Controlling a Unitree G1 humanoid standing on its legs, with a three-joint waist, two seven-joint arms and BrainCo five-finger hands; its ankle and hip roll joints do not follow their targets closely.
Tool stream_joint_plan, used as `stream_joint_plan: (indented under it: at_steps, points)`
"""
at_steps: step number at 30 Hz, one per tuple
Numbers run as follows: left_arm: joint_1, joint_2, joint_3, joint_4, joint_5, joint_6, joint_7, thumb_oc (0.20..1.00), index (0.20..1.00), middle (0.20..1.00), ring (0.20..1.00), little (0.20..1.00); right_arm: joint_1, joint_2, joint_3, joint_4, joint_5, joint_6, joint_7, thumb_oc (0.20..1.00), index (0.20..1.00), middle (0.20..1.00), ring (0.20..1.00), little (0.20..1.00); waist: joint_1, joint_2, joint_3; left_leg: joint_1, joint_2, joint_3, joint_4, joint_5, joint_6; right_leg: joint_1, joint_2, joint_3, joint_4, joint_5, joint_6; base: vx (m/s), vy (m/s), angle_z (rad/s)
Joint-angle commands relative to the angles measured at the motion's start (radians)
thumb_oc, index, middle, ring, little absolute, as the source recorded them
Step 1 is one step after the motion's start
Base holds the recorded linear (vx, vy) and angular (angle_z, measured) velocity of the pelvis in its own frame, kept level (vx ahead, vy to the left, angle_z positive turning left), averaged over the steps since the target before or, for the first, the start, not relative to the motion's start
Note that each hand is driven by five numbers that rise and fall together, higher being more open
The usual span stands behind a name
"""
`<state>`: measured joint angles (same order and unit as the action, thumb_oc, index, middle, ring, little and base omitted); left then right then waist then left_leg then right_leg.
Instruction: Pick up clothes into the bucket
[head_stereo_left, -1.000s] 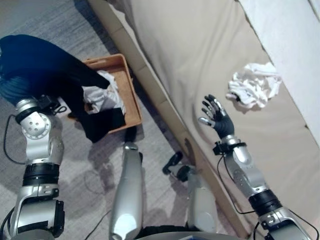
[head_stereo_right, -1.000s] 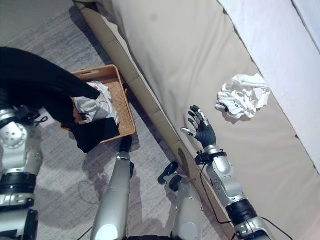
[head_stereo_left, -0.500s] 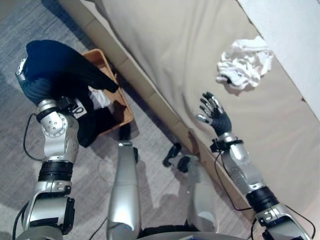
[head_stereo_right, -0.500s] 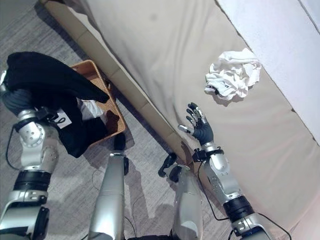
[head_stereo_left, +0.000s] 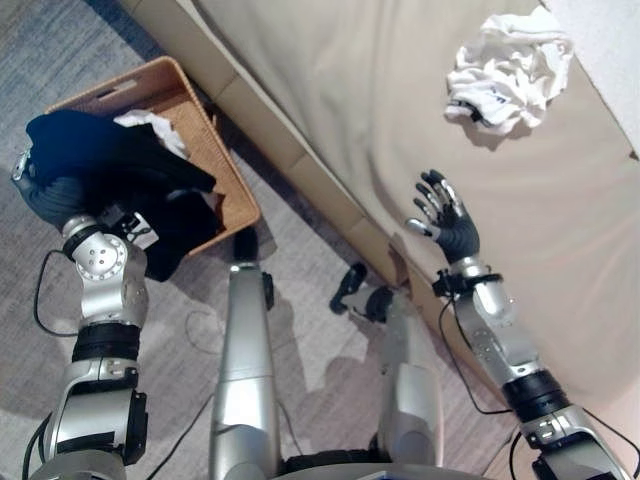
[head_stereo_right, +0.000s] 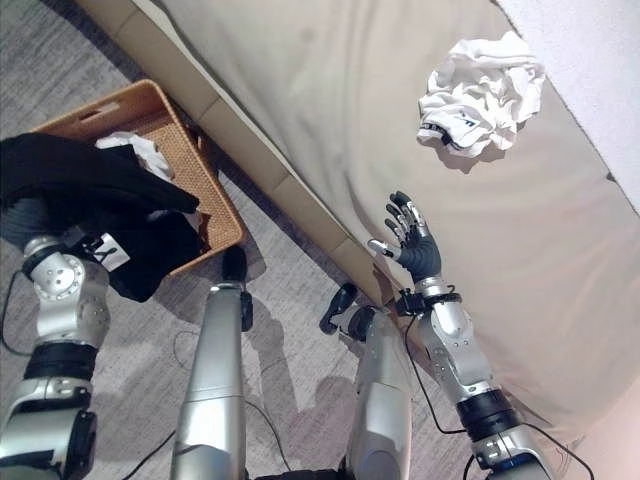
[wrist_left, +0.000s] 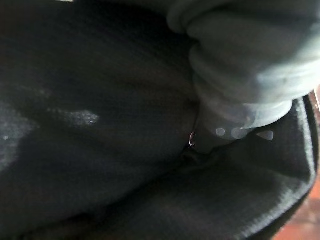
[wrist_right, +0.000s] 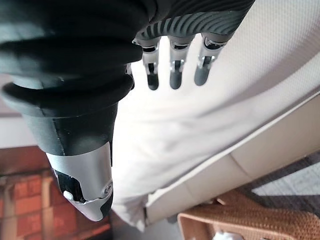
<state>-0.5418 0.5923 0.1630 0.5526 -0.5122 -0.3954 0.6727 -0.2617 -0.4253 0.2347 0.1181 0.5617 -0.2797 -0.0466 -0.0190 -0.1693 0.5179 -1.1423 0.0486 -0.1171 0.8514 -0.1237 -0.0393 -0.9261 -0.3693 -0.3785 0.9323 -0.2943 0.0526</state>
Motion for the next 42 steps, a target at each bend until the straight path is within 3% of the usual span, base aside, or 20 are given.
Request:
stream_joint_plan:
  at_steps: [1,10,22,24,29,31,32,39,42]
  points:
    - [-0.062,0.042,0.045,0.01,0.076,-0.033,0.039,0.2,0.2,0.2,0.2,0.2,0.013,-0.022,-0.035,-0.095,0.002,-0.082,-0.012,1.0,1.0,1.0,1.0,1.0,-0.012,-0.006,-0.01,0.048,0.017,0.012,0.052,-0.098,0.029,-0.01,-0.03,0.074,-0.095,0.15,0.116,0.01,-0.01,0.07]
    - [-0.085,0.084,-0.025,0.134,0.088,0.031,-0.024,0.2,0.2,0.2,0.2,0.2,0.014,-0.047,-0.034,-0.115,0.01,-0.089,-0.001,1.0,1.0,1.0,1.0,1.0,-0.031,-0.014,-0.032,0.013,0.02,0.014,0.041,-0.091,0.032,-0.051,-0.029,0.074,-0.095,0.158,0.118,0.0,0.003,0.01]
    - [-0.102,0.088,-0.091,0.166,0.044,0.049,-0.143,0.2,0.2,0.2,0.2,0.2,0.004,-0.059,-0.049,-0.104,0.008,-0.077,0.007,1.0,1.0,1.0,1.0,1.0,-0.046,-0.001,-0.059,-0.007,0.018,0.023,0.038,-0.087,0.034,-0.079,-0.029,0.081,-0.095,0.163,0.116,0.0,0.015,0.0]
    - [-0.102,0.098,-0.119,0.16,0.022,0.053,-0.198,0.2,0.2,0.2,0.2,0.2,-0.002,-0.062,-0.053,-0.098,0.011,-0.071,0.012,1.0,1.0,1.0,1.0,1.0,-0.048,0.005,-0.064,-0.006,0.018,0.026,0.031,-0.084,0.033,-0.079,-0.03,0.08,-0.101,0.167,0.116,-0.01,0.038,0.0]
    - [-0.083,0.132,-0.153,0.157,0.158,0.1,-0.203,0.2,0.2,0.2,0.2,0.2,0.0,-0.063,-0.063,-0.094,0.009,-0.068,0.033,1.0,1.0,1.0,1.0,1.0,-0.045,0.016,-0.067,-0.002,0.017,0.034,0.017,-0.079,0.034,-0.08,-0.03,0.084,-0.11,0.172,0.116,-0.01,0.028,0.0]
    - [-0.099,0.137,-0.158,0.182,0.165,0.111,-0.197,0.501,0.501,0.501,0.501,0.501,0.005,-0.069,-0.062,-0.096,0.008,-0.066,0.037,1.0,1.0,1.0,1.0,1.0,-0.048,0.016,-0.069,-0.001,0.018,0.036,0.016,-0.078,0.034,-0.082,-0.03,0.086,-0.111,0.174,0.115,0.0,0.0,0.0]
    - [-0.106,0.137,-0.159,0.192,0.171,0.119,-0.195,1.0,1.0,1.0,1.0,1.0,0.006,-0.071,-0.062,-0.098,0.007,-0.066,0.038,1.0,1.0,1.0,1.0,1.0,-0.048,0.016,-0.069,-0.001,0.018,0.037,0.014,-0.077,0.033,-0.083,-0.029,0.087,-0.113,0.176,0.116,0.0,0.0,0.0]
    - [-0.116,0.145,-0.161,0.245,0.181,0.153,-0.208,1.0,1.0,1.0,1.0,1.0,0.016,-0.072,-0.069,-0.107,0.006,-0.058,0.041,1.0,1.0,1.0,1.0,1.0,-0.049,0.02,-0.073,0.003,0.02,0.038,0.009,-0.074,0.035,-0.083,-0.029,0.089,-0.118,0.182,0.118,0.0,0.0,0.0]
    - [-0.117,0.135,-0.162,0.298,0.114,0.173,-0.263,1.0,1.0,1.0,1.0,1.0,0.017,-0.074,-0.07,-0.106,0.01,-0.048,0.045,1.0,1.0,1.0,1.0,1.0,-0.051,0.021,-0.077,0.01,0.02,0.041,-0.005,-0.069,0.035,-0.074,-0.029,0.085,-0.128,0.188,0.119,0.0,0.0,0.0]
